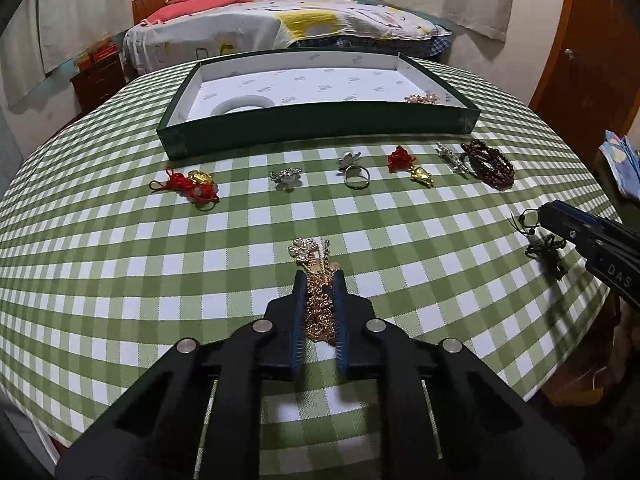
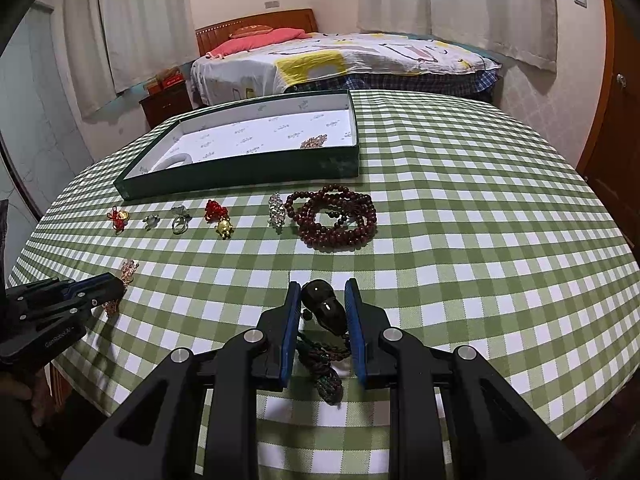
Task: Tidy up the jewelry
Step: 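Lower the left tool onto the gold chain and close on it, then carry the gold chain with the left tool while the right carries the pendant into the box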
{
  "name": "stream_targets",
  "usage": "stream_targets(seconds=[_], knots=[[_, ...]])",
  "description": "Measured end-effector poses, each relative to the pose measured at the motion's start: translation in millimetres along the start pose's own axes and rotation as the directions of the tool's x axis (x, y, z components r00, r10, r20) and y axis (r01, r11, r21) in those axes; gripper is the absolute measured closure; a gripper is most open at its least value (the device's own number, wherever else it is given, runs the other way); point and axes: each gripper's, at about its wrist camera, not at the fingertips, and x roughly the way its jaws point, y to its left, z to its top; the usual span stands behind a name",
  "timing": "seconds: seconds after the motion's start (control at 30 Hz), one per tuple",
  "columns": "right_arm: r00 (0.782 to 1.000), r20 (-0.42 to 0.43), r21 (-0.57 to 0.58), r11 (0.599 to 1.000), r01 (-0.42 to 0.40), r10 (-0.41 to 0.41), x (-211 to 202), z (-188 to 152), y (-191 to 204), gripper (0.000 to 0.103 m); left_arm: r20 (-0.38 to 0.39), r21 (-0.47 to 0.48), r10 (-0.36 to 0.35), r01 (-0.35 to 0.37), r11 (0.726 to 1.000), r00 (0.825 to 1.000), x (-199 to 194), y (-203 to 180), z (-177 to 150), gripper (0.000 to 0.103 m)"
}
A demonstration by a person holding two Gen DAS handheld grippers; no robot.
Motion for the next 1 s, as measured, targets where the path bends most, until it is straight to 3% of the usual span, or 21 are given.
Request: stream_targets(seconds=[0.57,1.0], knots=[[1.000,-0.002,-0.001,1.000,-0.001,0.001,0.9,-1.2,0.3,0.080,0.005,0.009,0.002,-0.002,1.000,1.000,-0.9,-1.2,-0.3,0.093],[1.000,0.006,-0.002,1.000,-0.001,0.001,-0.8,-0.6,2.0,0.080,0.056,-0.004,0.015,-0.015,1.000,0.998,-15.9,7.5,8.4,0.094]])
